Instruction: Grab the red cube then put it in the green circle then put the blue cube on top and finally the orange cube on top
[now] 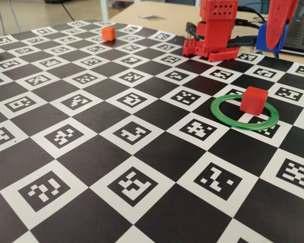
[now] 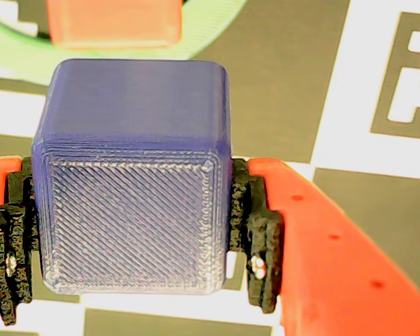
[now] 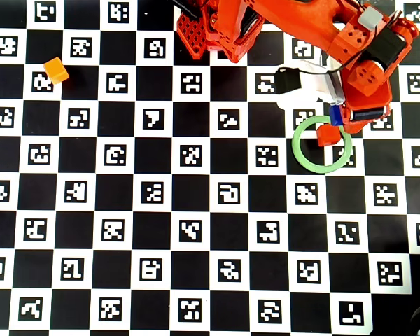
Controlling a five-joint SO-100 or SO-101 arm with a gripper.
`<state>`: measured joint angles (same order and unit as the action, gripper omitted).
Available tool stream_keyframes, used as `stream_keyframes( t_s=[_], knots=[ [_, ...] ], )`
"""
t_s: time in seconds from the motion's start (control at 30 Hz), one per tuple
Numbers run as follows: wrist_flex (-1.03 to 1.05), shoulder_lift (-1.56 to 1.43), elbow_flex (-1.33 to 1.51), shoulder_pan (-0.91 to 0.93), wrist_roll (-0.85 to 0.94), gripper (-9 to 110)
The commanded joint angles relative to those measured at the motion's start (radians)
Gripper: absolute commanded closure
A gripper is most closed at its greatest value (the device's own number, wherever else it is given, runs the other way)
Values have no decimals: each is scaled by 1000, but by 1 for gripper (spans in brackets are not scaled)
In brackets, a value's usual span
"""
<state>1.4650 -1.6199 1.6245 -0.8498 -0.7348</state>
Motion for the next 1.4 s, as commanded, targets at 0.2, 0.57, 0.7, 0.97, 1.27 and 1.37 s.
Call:
stream_keyframes(
  t_s=[0.2, 0.57, 0.7, 0.97, 1.27, 1.37],
  knots=[
    [-91, 15, 25, -8, -20, 105],
    [-141, 20, 64, 11, -12, 105],
    [-144, 20, 64, 25, -9, 105],
    [-150, 0, 66, 58, -9, 105],
    [-150, -12, 89, 92, -3, 105],
    [-150, -21, 98, 103, 0, 105]
  ],
)
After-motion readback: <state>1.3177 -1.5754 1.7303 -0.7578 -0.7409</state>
